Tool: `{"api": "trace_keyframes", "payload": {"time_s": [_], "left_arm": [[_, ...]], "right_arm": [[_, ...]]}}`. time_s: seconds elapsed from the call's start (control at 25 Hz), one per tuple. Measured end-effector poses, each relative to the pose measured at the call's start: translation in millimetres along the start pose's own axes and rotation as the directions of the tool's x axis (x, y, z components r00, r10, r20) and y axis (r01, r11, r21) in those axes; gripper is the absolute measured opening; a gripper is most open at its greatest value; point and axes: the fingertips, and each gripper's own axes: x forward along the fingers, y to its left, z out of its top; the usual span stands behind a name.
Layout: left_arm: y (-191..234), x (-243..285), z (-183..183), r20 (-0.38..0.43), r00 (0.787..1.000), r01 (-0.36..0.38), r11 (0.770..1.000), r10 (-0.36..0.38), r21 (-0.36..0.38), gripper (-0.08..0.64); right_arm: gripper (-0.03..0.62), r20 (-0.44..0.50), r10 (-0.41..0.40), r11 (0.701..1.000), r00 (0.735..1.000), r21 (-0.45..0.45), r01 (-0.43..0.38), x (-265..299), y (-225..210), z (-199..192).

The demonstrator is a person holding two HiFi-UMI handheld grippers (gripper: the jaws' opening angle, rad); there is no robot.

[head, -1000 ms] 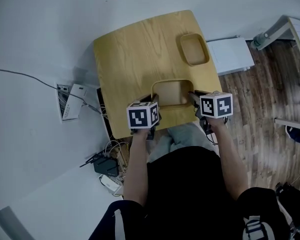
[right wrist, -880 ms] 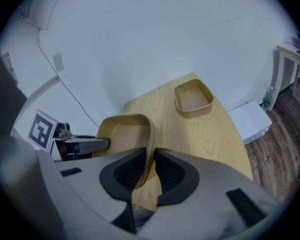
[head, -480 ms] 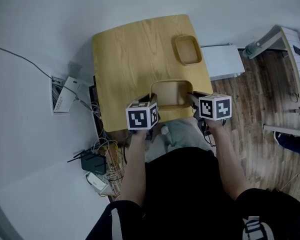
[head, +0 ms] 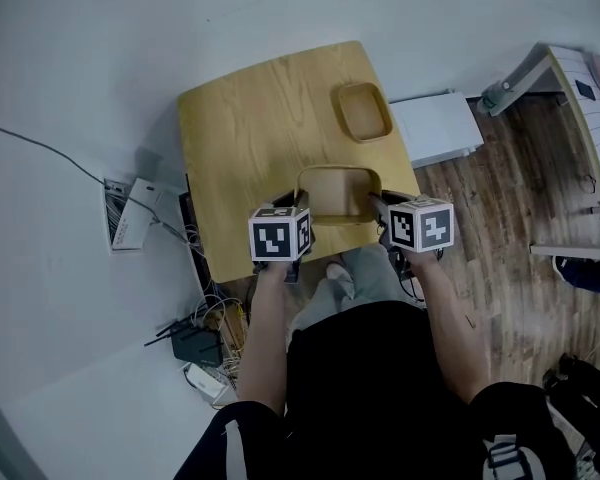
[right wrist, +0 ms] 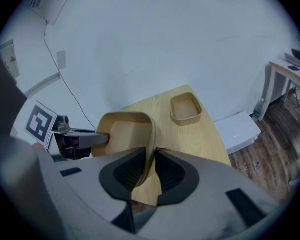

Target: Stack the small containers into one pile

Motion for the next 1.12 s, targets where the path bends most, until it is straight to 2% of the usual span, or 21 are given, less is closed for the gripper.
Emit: {"api": "trace_keyframes", "payload": {"time_s": [0.32,0.56,0.72,1.12], "left_arm": [[-3.2,21.7,44.5,-0.019,1.000,-0.002,0.994,0.004,0.112,0.052],[-2.7,45.8,88.8,-0.047,0.999,0.006,0.973,0.005,0.231,0.052],[-4.4,67.6,119.1,-0.062,0.998,0.005,0.959,0.013,0.285,0.052],[-11.8,134.1,167.9,-0.136,0.991,0.066,0.915,-0.013,0.398,0.051]], "right_arm": [[0.066,0.097,-0.014,0.991,0.995,0.134,0.001,3.6,-17.7,27.7],[0.069,0.182,-0.048,0.974,0.982,0.228,0.006,8.4,-27.8,59.1],[0.077,0.194,-0.065,0.964,0.979,0.265,0.011,16.4,-38.0,72.3],[0.081,0.219,-0.139,0.907,0.966,0.419,0.036,46.2,-77.7,97.7]]}}
